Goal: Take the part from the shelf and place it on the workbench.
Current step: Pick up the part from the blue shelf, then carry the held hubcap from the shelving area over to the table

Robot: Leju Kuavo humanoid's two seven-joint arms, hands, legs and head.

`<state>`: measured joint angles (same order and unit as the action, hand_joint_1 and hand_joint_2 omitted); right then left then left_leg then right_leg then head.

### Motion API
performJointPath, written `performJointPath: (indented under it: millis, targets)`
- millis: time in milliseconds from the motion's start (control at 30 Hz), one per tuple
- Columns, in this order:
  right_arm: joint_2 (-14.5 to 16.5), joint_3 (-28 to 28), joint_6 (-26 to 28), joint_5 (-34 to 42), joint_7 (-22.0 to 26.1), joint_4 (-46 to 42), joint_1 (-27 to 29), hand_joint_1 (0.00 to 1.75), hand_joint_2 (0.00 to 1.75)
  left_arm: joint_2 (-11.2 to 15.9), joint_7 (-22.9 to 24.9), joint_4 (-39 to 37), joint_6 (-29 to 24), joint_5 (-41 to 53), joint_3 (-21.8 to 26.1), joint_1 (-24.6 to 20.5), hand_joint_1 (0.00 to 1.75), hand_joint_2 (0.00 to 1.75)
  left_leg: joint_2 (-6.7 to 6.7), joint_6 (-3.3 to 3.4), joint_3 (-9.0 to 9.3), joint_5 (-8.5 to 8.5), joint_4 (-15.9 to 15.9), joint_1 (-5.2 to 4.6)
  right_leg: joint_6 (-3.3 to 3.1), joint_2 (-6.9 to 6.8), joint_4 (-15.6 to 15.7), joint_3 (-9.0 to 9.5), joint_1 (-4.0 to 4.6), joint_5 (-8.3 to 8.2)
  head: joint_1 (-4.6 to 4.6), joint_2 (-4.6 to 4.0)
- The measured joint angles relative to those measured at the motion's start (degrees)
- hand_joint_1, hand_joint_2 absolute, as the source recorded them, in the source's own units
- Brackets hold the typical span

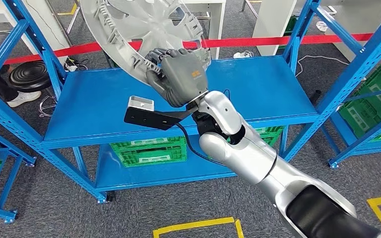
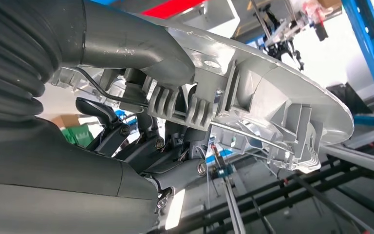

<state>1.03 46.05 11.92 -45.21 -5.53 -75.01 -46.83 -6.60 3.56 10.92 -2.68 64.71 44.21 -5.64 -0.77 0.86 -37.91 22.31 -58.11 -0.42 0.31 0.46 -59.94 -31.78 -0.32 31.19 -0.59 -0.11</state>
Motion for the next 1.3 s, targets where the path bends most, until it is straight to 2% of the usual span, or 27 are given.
performJointPath:
  millis: [33, 100, 133, 167, 200, 267, 333, 467, 500, 533, 600, 633, 667, 700, 733, 767, 833, 867, 900, 967, 1000, 1067, 1133, 1167, 1200, 1233, 1300]
  targets:
    - [0.0, 0.0, 0.3, -0.4, -0.1, -0.1, 0.0, 1.75, 1.75, 0.0, 0.0, 0.0, 0.0, 0.1, 0.0, 0.0, 0.0, 1.75, 0.11, 0.17, 0.06, -0.18, 0.3, 0.21, 0.16, -0.01, -2.0, -0.81, 0.02, 1.54, -0.06, 0.0]
    - [0.0, 0.0, 0.6, -1.0, -0.3, -0.1, 0.1, 1.75, 1.75, 0.0, 0.0, 0.1, -0.1, 0.2, 0.0, 0.0, 0.0, 1.75, 0.27, 0.3, -0.12, -0.29, 0.3, 0.31, 0.46, -0.1, -8.7, -3.66, -0.17, 5.52, -0.16, 0.01]
    - [0.0, 0.0, 0.7, -1.3, -0.3, -0.1, 0.2, 1.75, 1.75, 0.0, 0.1, 0.1, -0.1, 0.2, 0.0, 0.0, 0.0, 1.75, 0.33, 0.28, -0.28, -0.31, 0.2, 0.33, 0.58, -0.11, -11.9, -5.01, -0.28, 6.87, -0.15, 0.01]
    - [0.0, 0.1, 0.7, -1.5, -0.3, -0.1, 0.5, 1.75, 1.75, 0.0, 0.1, 0.1, -0.1, 0.2, 0.0, 0.0, 0.0, 1.75, 0.37, 0.24, -0.46, -0.34, 0.0, 0.37, 0.68, -0.13, -13.7, -5.64, -0.37, 7.17, -0.15, 0.01]
    - [0.0, 0.1, 0.7, -1.6, -0.3, -0.1, 0.7, 1.75, 1.75, 0.0, 0.2, 0.1, -0.1, 0.2, 0.0, -0.1, 0.0, 1.75, 0.4, 0.15, -0.68, -0.39, -0.2, 0.44, 0.75, -0.15, -13.4, -5.31, -0.46, 6.42, -0.15, 0.01]
    - [0.0, 0.3, 0.6, -1.8, -0.3, -0.1, 0.9, 1.75, 1.75, 0.0, 0.3, 0.1, 0.0, 0.2, 0.0, -0.1, 0.0, 1.75, 0.39, -0.19, -1.26, -0.57, -0.8, 0.64, 0.88, -0.21, -7.1, -1.74, -0.7, 3.16, -0.16, 0.0]
    - [0.0, 0.4, 0.6, -2.0, -0.4, -0.3, 0.9, 1.75, 1.75, 0.0, 0.4, 0.1, 0.1, 0.2, 0.0, 0.0, 0.0, 1.75, 0.28, -0.87, -1.84, -0.96, -1.3, 0.74, 0.65, -0.11, -1.5, 1.19, -0.52, 0.88, -0.17, 0.01]
    - [0.1, 0.5, 0.4, -2.5, -0.3, -0.6, 0.9, 1.75, 1.75, 0.1, 0.4, 0.2, 0.4, 0.2, 0.1, 0.1, 0.0, 1.75, 0.04, -2.81, -2.39, -2.05, -1.1, 0.87, -1.15, -0.06, -0.5, 0.42, -0.22, -0.43, -0.2, 0.01]
    - [0.2, 0.5, 0.3, -2.6, -0.3, -0.6, 0.8, 1.75, 1.75, 0.2, 0.4, 0.2, 0.5, 0.2, 0.1, 0.2, 0.0, 1.75, 0.07, -3.23, -2.76, -1.25, -1.5, 0.96, -1.65, -0.14, -0.4, 0.02, -0.28, -0.97, -0.17, 0.01]
    - [0.2, 0.5, 0.3, -2.7, -0.4, -0.6, 0.8, 1.75, 1.75, 0.2, 0.5, 0.2, 0.7, 0.3, 0.1, 0.2, 0.0, 1.75, 0.14, -3.57, -3.35, 0.6, -2.9, 1.08, -2.11, -0.23, -0.2, -0.45, -0.38, -1.55, -0.11, 0.01]
    - [0.3, 0.5, 0.2, -3.0, -0.4, -0.6, 0.9, 1.75, 1.75, 0.3, 0.7, 0.2, 1.2, 0.4, 0.1, 0.2, 0.0, 1.75, 0.33, -4.08, -5.07, 6.28, -9.2, 1.21, -2.55, -0.32, -0.3, -1.62, -0.39, -2.61, 0.02, 0.01]
    - [0.3, 0.5, 0.2, -3.1, -0.4, -0.6, 1.0, 1.75, 1.75, 0.4, 0.8, 0.2, 1.5, 0.5, 0.1, 0.2, 0.0, 1.75, 0.37, -4.27, -5.75, 8.48, -13.0, 1.25, -2.6, -0.37, -0.3, -2.31, -0.35, -3.13, 0.05, 0.01]
    - [0.4, 0.5, 0.1, -3.2, -0.4, -0.6, 1.1, 1.75, 1.75, 0.4, 1.0, 0.2, 1.7, 0.5, 0.1, 0.1, 0.0, 1.75, 0.39, -4.38, -5.92, 9.5, -15.8, 1.26, -2.56, -0.39, -0.4, -3.0, -0.3, -3.64, 0.04, 0.01]
    - [0.4, 0.5, 0.1, -3.3, -0.4, -0.6, 1.2, 1.75, 1.75, 0.5, 1.1, 0.2, 1.8, 0.5, 0.1, 0.1, 0.0, 1.75, 0.4, -4.39, -5.26, 9.29, -16.9, 1.26, -2.48, -0.42, -0.4, -3.68, -0.27, -4.11, 0.05, 0.01]
    - [0.5, 0.5, 0.0, -3.3, -0.4, -0.6, 1.3, 1.75, 1.75, 0.6, 1.1, 0.2, 1.9, 0.5, 0.1, 0.1, 0.0, 1.75, 0.4, -4.31, -3.55, 8.24, -15.9, 1.25, -2.38, -0.43, -0.5, -4.33, -0.27, -4.54, 0.05, 0.01]
    - [0.6, 0.5, 0.0, -3.3, -0.4, -0.6, 1.4, 1.75, 1.75, 0.7, 1.2, 0.3, 1.9, 0.6, 0.1, 0.1, 0.0, 1.75, 0.39, -4.13, -0.78, 7.08, -12.8, 1.25, -2.23, -0.42, -0.7, -4.87, -0.27, -4.94, 0.05, 0.01]
    - [0.8, 0.5, -0.2, -3.3, -0.4, -0.7, 1.4, 1.75, 1.75, 0.8, 1.2, 0.4, 1.9, 0.6, 0.1, -0.1, 0.0, 1.75, 0.32, -3.61, 4.99, 6.81, -5.1, 1.05, -1.73, -0.41, -0.8, -5.62, -0.2, -5.65, 0.03, 0.01]
    - [1.0, 0.5, -0.4, -3.4, -0.4, -0.8, 1.4, 1.75, 1.75, 0.8, 1.2, 0.4, 1.9, 0.7, 0.1, -0.2, 0.0, 1.75, 0.25, -3.3, 6.7, 7.14, -2.5, 0.88, -1.4, -0.43, -0.7, -5.76, -0.19, -6.04, 0.03, 0.01]
    - [1.2, 0.5, -0.5, -3.5, -0.5, -0.9, 1.4, 1.75, 1.75, 0.9, 1.2, 0.5, 1.9, 0.8, 0.1, -0.3, 0.0, 1.75, 0.18, -3.01, 7.31, 7.52, -1.4, 0.68, -1.06, -0.44, -0.6, -5.84, -0.19, -6.46, 0.06, 0.02]
    - [1.5, 0.4, -0.9, -3.8, -0.7, -1.0, 1.5, 1.75, 1.75, 0.9, 1.4, 0.5, 1.9, 0.9, 0.1, -0.3, 0.0, 1.75, 0.25, -2.19, 6.99, 6.68, -0.9, 0.66, -0.39, -0.37, -0.3, -5.95, -0.25, -7.17, 0.13, 0.01]
    - [1.5, 0.4, -1.1, -4.0, -0.8, -1.0, 1.5, 1.75, 1.75, 0.9, 1.6, 0.5, 1.9, 1.0, 0.1, -0.3, 0.0, 1.75, 0.37, -1.71, 6.65, 6.15, -0.6, 0.78, -0.1, -0.31, -0.6, -6.26, -0.23, -6.66, 0.1, 0.01]
    - [1.5, 0.4, -1.4, -4.1, -0.9, -1.1, 1.5, 1.75, 1.75, 0.9, 1.7, 0.5, 1.7, 1.0, 0.1, -0.3, 0.0, 1.75, 0.69, -0.81, 5.59, 4.83, -0.1, 1.06, 0.32, -0.22, -4.1, -7.64, -0.23, -2.82, -0.05, 0.01]
    - [1.5, 0.4, -1.6, -4.2, -0.8, -1.3, 1.7, 1.75, 1.75, 1.0, 1.7, 0.5, 1.4, 1.0, 0.1, -0.3, 0.0, 1.75, 0.78, -0.41, 3.98, 3.59, -0.2, 1.0, 0.62, -0.23, -11.3, -9.59, -0.22, 2.32, -0.13, 0.01]
    - [1.5, 0.4, -1.8, -4.2, -0.8, -1.3, 1.8, 1.75, 1.75, 1.0, 1.7, 0.5, 1.3, 1.0, 0.1, -0.3, 0.0, 1.75, 0.79, -0.37, 3.12, 3.0, -0.3, 0.98, 0.71, -0.23, -14.4, -10.11, -0.22, 3.57, -0.13, 0.01]
    - [1.5, 0.4, -1.9, -4.3, -0.8, -1.3, 1.9, 1.75, 1.75, 1.0, 1.7, 0.5, 1.2, 1.0, 0.1, -0.3, 0.0, 1.75, 0.79, -0.38, 2.21, 2.42, -0.5, 0.97, 0.73, -0.23, -16.1, -9.89, -0.21, 3.49, -0.13, 0.0]
    - [1.5, 0.4, -2.0, -4.3, -0.8, -1.3, 1.9, 1.75, 1.75, 1.0, 1.7, 0.5, 1.1, 1.0, 0.2, -0.3, 0.0, 1.75, 0.78, -0.44, 1.31, 1.86, -0.7, 0.96, 0.66, -0.23, -15.8, -8.74, -0.2, 2.34, -0.13, 0.01]
    - [1.7, 0.4, -2.2, -4.3, -0.8, -1.3, 1.7, 1.75, 1.75, 1.0, 1.7, 0.5, 1.1, 0.9, 0.2, -0.2, 0.0, 1.75, 0.71, -0.72, -0.3, 0.82, -1.1, 0.96, 0.2, -0.24, -9.8, -3.62, -0.11, -0.05, -0.15, 0.01]
